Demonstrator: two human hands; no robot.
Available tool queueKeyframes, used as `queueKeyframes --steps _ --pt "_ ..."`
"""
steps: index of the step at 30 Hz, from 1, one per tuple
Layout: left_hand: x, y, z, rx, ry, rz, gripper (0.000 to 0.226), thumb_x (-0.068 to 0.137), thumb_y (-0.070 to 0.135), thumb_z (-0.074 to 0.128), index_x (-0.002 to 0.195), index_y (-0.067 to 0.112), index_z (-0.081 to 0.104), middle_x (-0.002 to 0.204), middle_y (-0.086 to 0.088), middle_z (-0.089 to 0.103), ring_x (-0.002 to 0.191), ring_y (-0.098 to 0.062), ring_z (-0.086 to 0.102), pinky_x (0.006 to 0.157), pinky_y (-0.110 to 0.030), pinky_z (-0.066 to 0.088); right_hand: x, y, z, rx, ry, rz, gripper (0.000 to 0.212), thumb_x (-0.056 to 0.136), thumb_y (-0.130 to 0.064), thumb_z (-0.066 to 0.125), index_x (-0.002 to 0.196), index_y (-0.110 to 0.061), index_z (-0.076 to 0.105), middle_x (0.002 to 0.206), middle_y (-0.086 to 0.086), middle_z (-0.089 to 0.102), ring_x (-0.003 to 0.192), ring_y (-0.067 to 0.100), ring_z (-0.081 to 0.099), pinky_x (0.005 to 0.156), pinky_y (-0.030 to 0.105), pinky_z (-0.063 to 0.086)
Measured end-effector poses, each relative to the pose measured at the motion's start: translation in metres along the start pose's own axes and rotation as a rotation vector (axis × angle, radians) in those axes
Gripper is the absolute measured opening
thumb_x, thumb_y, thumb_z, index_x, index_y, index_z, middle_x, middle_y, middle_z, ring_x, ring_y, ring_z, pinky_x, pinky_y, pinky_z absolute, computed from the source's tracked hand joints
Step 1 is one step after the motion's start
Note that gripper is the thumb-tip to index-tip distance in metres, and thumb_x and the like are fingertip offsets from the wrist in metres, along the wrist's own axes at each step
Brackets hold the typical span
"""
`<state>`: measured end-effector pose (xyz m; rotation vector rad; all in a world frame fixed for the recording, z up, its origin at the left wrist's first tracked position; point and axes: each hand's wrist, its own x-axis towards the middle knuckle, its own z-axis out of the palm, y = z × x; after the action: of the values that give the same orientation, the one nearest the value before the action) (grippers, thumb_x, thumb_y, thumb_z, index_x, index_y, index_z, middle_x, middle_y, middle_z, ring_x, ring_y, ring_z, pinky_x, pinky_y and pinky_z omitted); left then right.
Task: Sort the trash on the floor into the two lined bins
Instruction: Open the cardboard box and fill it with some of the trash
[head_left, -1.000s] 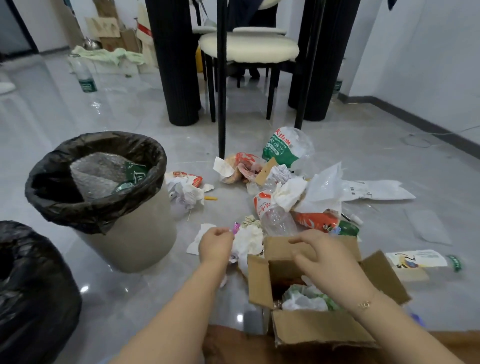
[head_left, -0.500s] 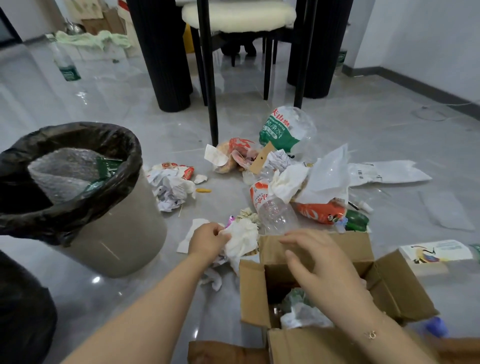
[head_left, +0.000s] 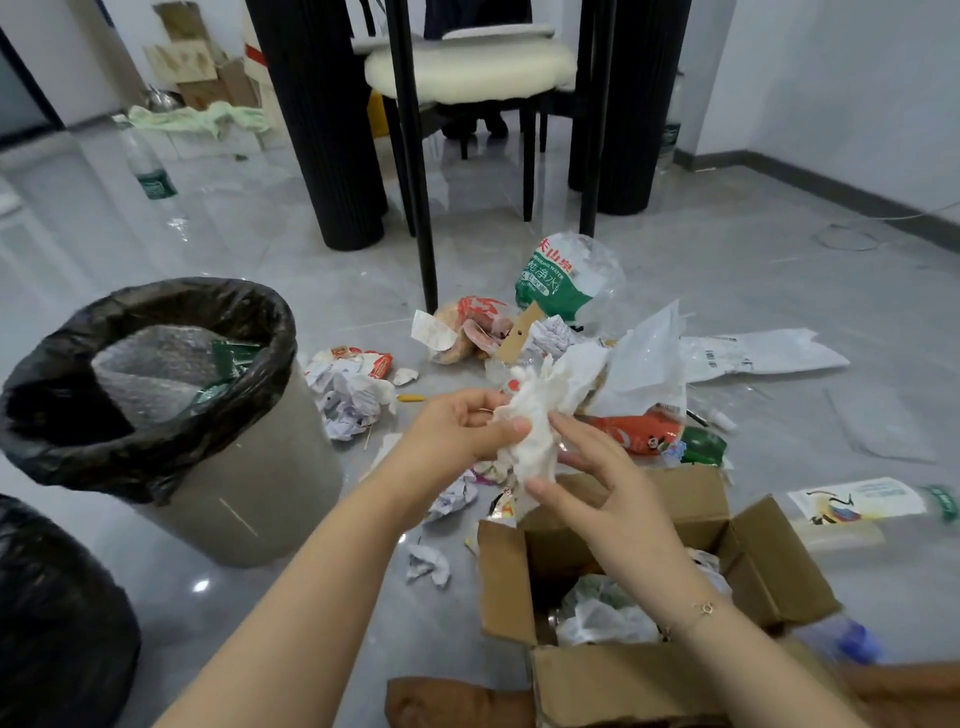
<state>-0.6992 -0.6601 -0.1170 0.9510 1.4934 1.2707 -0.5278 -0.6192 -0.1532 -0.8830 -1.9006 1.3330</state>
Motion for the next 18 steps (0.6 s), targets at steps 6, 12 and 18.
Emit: queueKeyframes --steps 6,12,18 --pt "-0.007 -0.008 0.011 -0.163 0.051 -0.033 0.020 0.087 0.009 0.066 0.105 0.004 0.064 0.092 -0.008 0.071 0.083 -0.017 0.066 0.078 -0.026 0.053 -0.001 -0.001 0.000 0.174 0.135 0.052 0.015 0.083 -0.011 0.070 0.095 -0.019 0.073 0.087 -0.001 0.073 0.084 0.021 0.066 0.071 0.024 0.053" --pt "0.020 -0.065 -0.052 0.239 0.468 -0.098 0.021 0.084 0.006 0.069 0.102 0.015 0.061 0.105 -0.006 0.064 0.089 -0.018 0.061 0.076 -0.026 0.050 0.001 0.002 -0.005 0.205 0.255 0.067 0.017 0.082 -0.009 0.072 0.091 -0.019 0.062 0.089 -0.001 0.069 0.081 0.021 0.066 0.068 0.031 0.055" --pt "0.048 -0.147 -0.063 1.002 0.070 -0.190 0.068 0.076 0.019 0.071 0.138 0.030 0.045 0.142 0.001 0.039 0.131 -0.023 0.036 0.107 -0.035 0.035 0.002 0.010 -0.004 0.180 0.272 0.092 0.016 0.081 -0.005 0.070 0.083 -0.017 0.061 0.075 0.006 0.064 0.072 0.038 0.061 0.059 0.042 0.049"
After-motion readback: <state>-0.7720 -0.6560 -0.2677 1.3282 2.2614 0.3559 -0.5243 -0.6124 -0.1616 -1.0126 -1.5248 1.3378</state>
